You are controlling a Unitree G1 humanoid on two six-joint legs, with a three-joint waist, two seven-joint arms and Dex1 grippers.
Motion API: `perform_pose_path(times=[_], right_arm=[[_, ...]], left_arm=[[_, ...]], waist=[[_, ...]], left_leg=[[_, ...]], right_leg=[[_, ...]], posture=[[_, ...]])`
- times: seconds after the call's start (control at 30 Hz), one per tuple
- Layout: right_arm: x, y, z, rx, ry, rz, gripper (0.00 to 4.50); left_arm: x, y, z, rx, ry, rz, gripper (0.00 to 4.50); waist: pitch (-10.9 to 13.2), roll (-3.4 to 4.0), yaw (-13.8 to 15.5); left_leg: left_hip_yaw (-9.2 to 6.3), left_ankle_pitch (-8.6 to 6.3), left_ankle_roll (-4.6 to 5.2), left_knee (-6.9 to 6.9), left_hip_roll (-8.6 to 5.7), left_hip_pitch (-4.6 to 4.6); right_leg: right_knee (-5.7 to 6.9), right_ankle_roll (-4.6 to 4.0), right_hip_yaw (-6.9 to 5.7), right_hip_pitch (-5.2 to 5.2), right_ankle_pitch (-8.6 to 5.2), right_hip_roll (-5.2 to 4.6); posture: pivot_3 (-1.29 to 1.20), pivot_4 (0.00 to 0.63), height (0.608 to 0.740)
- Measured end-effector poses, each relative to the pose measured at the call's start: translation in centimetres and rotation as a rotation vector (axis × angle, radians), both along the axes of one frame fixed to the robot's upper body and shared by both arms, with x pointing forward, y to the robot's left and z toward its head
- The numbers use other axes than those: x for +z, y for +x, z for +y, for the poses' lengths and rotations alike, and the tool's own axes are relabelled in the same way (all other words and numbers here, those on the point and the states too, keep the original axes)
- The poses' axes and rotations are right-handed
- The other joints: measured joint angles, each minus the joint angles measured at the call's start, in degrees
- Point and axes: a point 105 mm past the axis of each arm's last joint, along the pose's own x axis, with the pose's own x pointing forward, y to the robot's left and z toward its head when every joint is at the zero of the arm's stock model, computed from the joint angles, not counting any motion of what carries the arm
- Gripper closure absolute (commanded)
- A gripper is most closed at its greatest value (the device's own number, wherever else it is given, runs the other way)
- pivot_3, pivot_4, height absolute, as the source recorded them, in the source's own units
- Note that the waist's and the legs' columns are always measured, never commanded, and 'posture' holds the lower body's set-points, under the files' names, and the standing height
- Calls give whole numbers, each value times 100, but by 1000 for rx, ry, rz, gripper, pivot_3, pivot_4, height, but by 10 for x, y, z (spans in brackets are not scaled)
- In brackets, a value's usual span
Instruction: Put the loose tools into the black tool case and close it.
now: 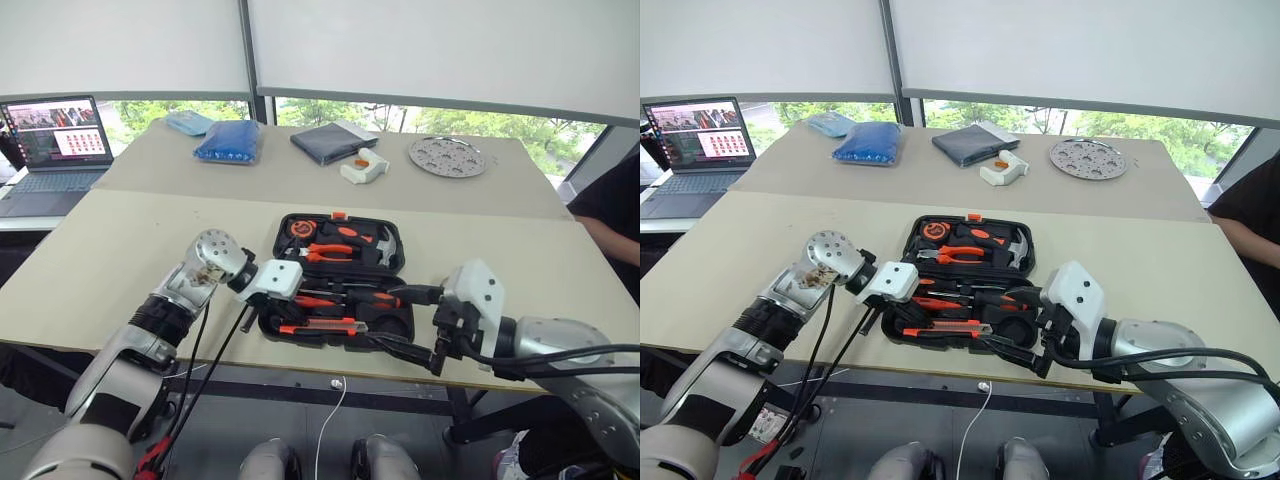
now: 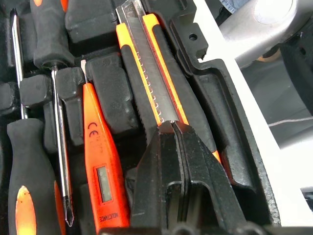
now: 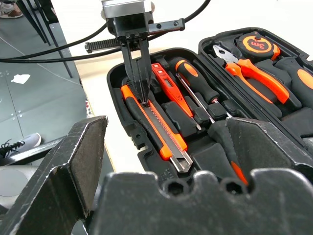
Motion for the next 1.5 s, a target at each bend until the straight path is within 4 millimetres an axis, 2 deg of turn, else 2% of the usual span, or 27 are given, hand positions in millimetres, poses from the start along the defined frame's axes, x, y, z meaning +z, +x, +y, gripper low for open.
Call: perform_pose_path(times=[0.03,0.1,0.2,0.3,0.4,0.53,0.6,0.73,0.87,0.9,0.93,0.97,1.13,1.33,1.47,1.5], right_arm=[[-2,-1,-2,-8,-5,6,0],[-2,-1,-8,-29,-19,6,0],[3,0,-31,-106,-41,-2,0],[5,0,-56,-186,-55,10,0],[1,-2,-87,-277,-79,63,0],[-2,13,-124,-413,-97,85,0],[-6,24,-131,-440,-126,82,0],[-21,47,-134,-456,-174,107,0],[-38,81,-136,-491,-215,114,0],[-40,83,-136,-489,-225,113,0],[-46,89,-133,-475,-233,120,520],[-49,92,-131,-469,-238,125,699],[-69,104,-120,-412,-285,151,2444],[-72,111,-115,-383,-295,146,4480],[-66,107,-107,-329,-267,144,4480],[-59,104,-99,-288,-243,133,4480]], left_arm=[[12,0,-3,28,-70,38,3786],[37,1,-8,54,-176,69,3063],[80,0,-8,90,-326,66,2035],[97,-2,-2,135,-373,39,976],[98,-7,5,158,-374,30,30],[93,-10,10,178,-387,11,30],[93,-15,5,146,-405,-6,30],[93,-20,-2,120,-431,-55,30],[91,-19,-7,141,-466,-78,30],[91,-19,-7,142,-465,-79,30],[90,-20,-6,147,-464,-76,0],[89,-20,-6,149,-464,-75,0],[86,-22,-4,168,-455,-88,0],[81,-23,3,189,-429,-89,0],[72,-27,10,191,-389,-73,0],[70,-29,11,184,-376,-65,0]], waist=[[2,-2,-2],[3,-3,5],[2,-3,-5],[3,-4,-13],[3,-4,-10],[5,-3,-14],[6,-2,-25],[8,1,-53],[11,6,-64],[11,7,-66],[12,8,-68],[12,9,-68],[14,12,-58],[15,14,-82],[17,18,-110],[18,18,-117]], left_leg=[[-4,24,-40,1,0,-16],[-5,25,-38,1,-2,-34],[-4,21,-30,-1,-12,-30],[-3,16,-24,-8,-20,-23],[-3,15,-24,-12,-21,-15],[-3,12,-22,-12,-18,-7],[-3,13,-23,-12,-16,-5],[-2,17,-29,-13,-13,0],[0,26,-39,-13,-12,-6],[2,26,-41,-13,-12,-7],[4,27,-42,-14,-11,-6],[5,27,-42,-14,-11,-7],[11,27,-43,-16,-13,-12],[13,28,-46,-15,-12,-7],[13,28,-47,-17,-9,-7],[12,28,-47,-17,-8,-7]], right_leg=[[-2,-1,0,-7,-1,1],[-7,0,0,-18,-4,4],[-14,7,-5,-8,-9,8],[-25,15,-3,2,-14,8],[-30,41,-4,11,-29,8],[-47,49,1,20,-13,6],[-50,49,9,19,-1,6],[-48,37,19,18,8,7],[-48,28,15,13,8,14],[-49,26,12,13,7,18],[-49,25,11,14,6,21],[-50,25,9,12,5,23],[-59,30,3,14,3,22],[-56,31,6,15,3,20],[-55,30,6,13,2,20],[-55,29,6,13,2,21]], posture=[[0,150,718],[0,150,718],[0,150,718],[0,150,718],[0,150,718],[0,150,718],[0,150,718],[0,150,718],[0,150,718],[0,150,718],[0,150,718],[0,150,718],[0,150,718],[0,150,718],[0,150,718],[0,150,718]])
